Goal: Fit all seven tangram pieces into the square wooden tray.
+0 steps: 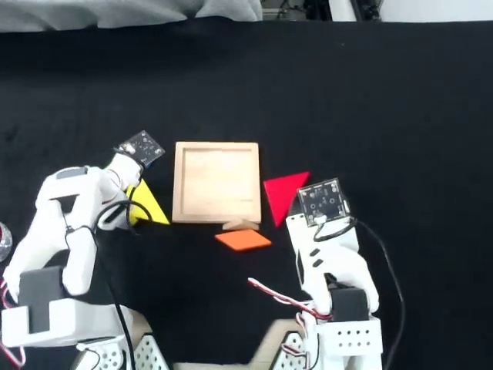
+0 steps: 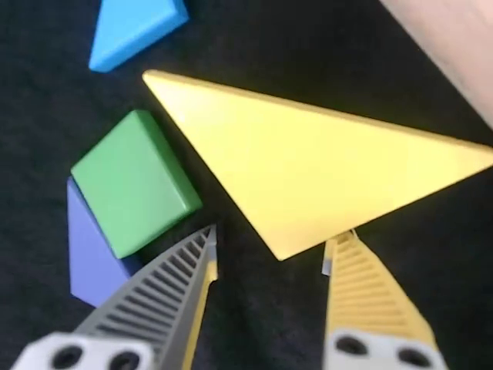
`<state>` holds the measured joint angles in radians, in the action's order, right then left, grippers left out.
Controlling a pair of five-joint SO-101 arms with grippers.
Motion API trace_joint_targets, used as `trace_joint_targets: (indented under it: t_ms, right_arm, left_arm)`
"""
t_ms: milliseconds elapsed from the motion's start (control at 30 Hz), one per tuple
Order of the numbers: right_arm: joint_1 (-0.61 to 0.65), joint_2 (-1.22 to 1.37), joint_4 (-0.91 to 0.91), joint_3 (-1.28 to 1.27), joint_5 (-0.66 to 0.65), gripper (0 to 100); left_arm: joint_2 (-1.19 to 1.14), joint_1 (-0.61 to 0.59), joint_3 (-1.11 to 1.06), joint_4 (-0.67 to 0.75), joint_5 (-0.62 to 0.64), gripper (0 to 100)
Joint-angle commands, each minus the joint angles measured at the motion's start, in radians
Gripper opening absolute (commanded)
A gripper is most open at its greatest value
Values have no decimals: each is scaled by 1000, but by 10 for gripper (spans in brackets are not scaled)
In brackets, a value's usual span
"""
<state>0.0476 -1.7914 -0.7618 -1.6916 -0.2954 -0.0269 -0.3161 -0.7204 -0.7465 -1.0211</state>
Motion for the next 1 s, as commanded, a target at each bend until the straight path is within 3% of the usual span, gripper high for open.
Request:
trace_joint_targets:
  t_ms: [0, 100, 200, 367, 633, 967]
  right_arm:
    - [-11, 114, 21, -5, 2, 170]
    - [-11, 114, 21, -5, 2, 170]
    - [-11, 114, 21, -5, 2, 170]
    - [-11, 114, 23, -5, 2, 170]
    - [-11, 114, 23, -5, 2, 170]
    - [-11, 114, 23, -5, 2, 170]
  left_arm:
    - [-54, -73, 117, 61, -12, 209]
    - [-72, -102, 125, 41, -12, 209]
    - [-72, -107, 130, -98, -23, 209]
    - [-60, -59, 116, -264, -155, 209]
    - [84, 24, -35, -331, -328, 209]
    - [459, 205, -306, -370, -315, 214]
